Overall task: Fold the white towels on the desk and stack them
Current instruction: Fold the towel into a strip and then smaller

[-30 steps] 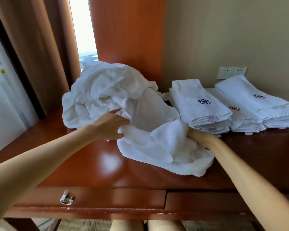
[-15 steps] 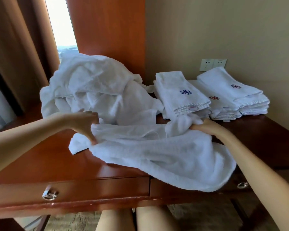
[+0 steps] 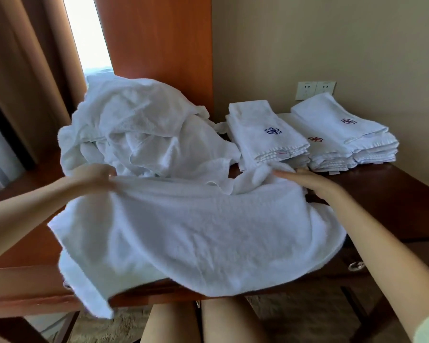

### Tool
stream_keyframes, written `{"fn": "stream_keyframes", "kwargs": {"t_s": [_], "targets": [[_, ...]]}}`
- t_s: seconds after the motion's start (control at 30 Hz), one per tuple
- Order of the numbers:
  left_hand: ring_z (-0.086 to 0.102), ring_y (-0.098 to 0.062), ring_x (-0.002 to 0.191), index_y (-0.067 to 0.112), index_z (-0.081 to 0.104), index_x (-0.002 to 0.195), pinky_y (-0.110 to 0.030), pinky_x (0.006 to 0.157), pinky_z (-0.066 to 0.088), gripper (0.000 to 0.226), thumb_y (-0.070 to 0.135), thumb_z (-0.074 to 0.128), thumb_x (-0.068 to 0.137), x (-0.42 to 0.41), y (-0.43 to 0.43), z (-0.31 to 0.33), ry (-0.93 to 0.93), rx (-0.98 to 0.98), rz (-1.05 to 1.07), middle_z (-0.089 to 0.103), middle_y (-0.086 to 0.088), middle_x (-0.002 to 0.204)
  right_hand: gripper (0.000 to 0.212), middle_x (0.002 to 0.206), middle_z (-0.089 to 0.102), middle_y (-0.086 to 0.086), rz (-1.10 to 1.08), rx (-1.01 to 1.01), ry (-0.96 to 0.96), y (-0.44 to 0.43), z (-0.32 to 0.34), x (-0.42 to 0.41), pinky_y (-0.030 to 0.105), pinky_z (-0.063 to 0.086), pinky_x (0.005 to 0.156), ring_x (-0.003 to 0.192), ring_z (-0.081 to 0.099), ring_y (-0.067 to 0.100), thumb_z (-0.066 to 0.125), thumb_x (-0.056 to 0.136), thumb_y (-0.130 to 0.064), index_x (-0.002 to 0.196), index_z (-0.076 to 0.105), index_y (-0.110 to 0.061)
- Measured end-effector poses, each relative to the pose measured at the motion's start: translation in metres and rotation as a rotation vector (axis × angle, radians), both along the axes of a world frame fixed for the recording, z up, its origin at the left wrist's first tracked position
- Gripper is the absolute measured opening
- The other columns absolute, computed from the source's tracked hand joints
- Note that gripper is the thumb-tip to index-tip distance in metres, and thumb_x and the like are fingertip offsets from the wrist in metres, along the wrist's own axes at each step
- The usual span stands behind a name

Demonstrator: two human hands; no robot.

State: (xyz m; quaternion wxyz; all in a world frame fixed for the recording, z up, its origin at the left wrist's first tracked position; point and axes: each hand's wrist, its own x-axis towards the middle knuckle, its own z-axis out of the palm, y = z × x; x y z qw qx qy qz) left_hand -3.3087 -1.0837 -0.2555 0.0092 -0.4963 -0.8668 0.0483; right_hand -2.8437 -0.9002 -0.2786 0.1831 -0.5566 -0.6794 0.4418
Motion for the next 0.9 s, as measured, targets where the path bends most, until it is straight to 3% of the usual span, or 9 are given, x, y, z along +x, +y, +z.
{"fn": "stream_keyframes", "kwargs": {"t_s": [0.1,0.17,0.23,0.3,0.4,0.5,0.63,0.77,0.9], "targets": [[0.054,-0.035,0.104,0.014,0.063,0.115,-0.041,0.076,0.048,0.04,0.003,0.061,0.078,0.014,0.006,-0.013,0.268,0.229,-0.055,0.054,-0.015,0.112,0.054,0.103,0.073,-0.004,0.036,-0.184,0.325,0.006,-0.002,0.011,0.03,0.049,0.081,0.101,0.066,0.017,0.066,0.07,-0.067,0.105,0.068,-0.026],[0.054,-0.042,0.1,0.004,0.064,0.111,-0.048,0.074,0.047,0.044,-0.01,0.061,0.069,0.032,0.012,-0.024,0.246,0.41,-0.193,0.053,-0.023,0.107,0.032,0.103,0.073,0.005,0.004,-0.129,0.344,0.011,-0.008,0.019,0.028,0.052,0.076,0.092,0.069,0.017,0.063,0.088,-0.046,0.101,0.068,-0.018],[0.059,-0.042,0.092,0.0,0.062,0.109,-0.047,0.065,0.05,0.041,-0.01,0.06,0.069,0.061,0.014,-0.031,0.138,0.577,-0.41,0.057,-0.022,0.101,0.022,0.086,0.067,0.007,-0.075,0.168,0.115,0.018,-0.015,0.028,0.031,0.045,0.067,0.079,0.062,0.02,0.068,0.087,-0.038,0.085,0.064,-0.016],[0.064,-0.033,0.087,0.007,0.059,0.112,-0.034,0.06,0.049,0.031,0.015,0.055,0.082,0.096,0.014,-0.04,0.013,0.585,-0.636,0.06,-0.012,0.102,0.03,0.075,0.054,0.004,-0.178,0.39,-0.167,0.019,-0.019,0.035,0.032,0.03,0.06,0.075,0.053,0.021,0.072,0.082,-0.043,0.08,0.055,-0.019],[0.061,-0.021,0.106,0.019,0.056,0.125,-0.032,0.084,0.047,0.054,0.051,0.034,0.087,0.123,0.015,-0.061,-0.131,0.334,-0.788,0.057,0.001,0.125,0.032,0.106,0.058,0.008,-0.23,0.7,-0.555,0.002,-0.021,0.026,0.036,0.04,0.076,0.104,0.055,0.03,0.07,0.085,-0.034,0.108,0.057,-0.016],[0.036,-0.014,0.137,0.026,0.04,0.145,-0.031,0.112,0.026,0.072,0.062,0.024,0.085,0.113,0.014,-0.076,-0.246,0.29,-0.723,0.034,0.005,0.152,0.031,0.118,0.056,0.01,-0.045,0.937,-0.45,-0.032,-0.025,-0.007,0.04,0.041,0.086,0.11,0.052,0.032,0.065,0.087,-0.02,0.117,0.059,-0.012],[-0.007,0.0,0.145,0.041,0.006,0.148,-0.026,0.117,-0.006,0.076,0.077,0.014,0.081,0.096,-0.003,-0.084,-0.235,0.222,-0.701,-0.002,0.016,0.157,0.025,0.118,0.059,0.0,0.409,0.865,-0.158,-0.081,-0.039,-0.078,0.029,0.038,0.087,0.107,0.056,0.02,0.064,0.091,-0.026,0.113,0.066,-0.014],[-0.016,-0.001,0.144,0.047,-0.011,0.145,-0.041,0.116,-0.013,0.087,0.088,0.007,0.07,0.051,-0.041,-0.083,-0.222,0.141,-0.447,-0.011,0.022,0.156,0.036,0.14,0.047,-0.002,0.587,0.807,-0.166,-0.097,-0.051,-0.152,0.025,0.025,0.105,0.128,0.044,0.015,0.058,0.095,-0.038,0.126,0.062,-0.021],[-0.015,-0.006,0.145,0.051,-0.02,0.139,-0.054,0.113,-0.014,0.084,0.086,0.006,0.068,0.005,-0.07,-0.082,-0.19,0.066,-0.261,-0.017,0.024,0.153,0.033,0.139,0.048,-0.002,0.686,0.813,-0.139,-0.102,-0.054,-0.207,0.027,0.026,0.105,0.129,0.044,0.014,0.056,0.096,-0.035,0.126,0.062,-0.022]]}}
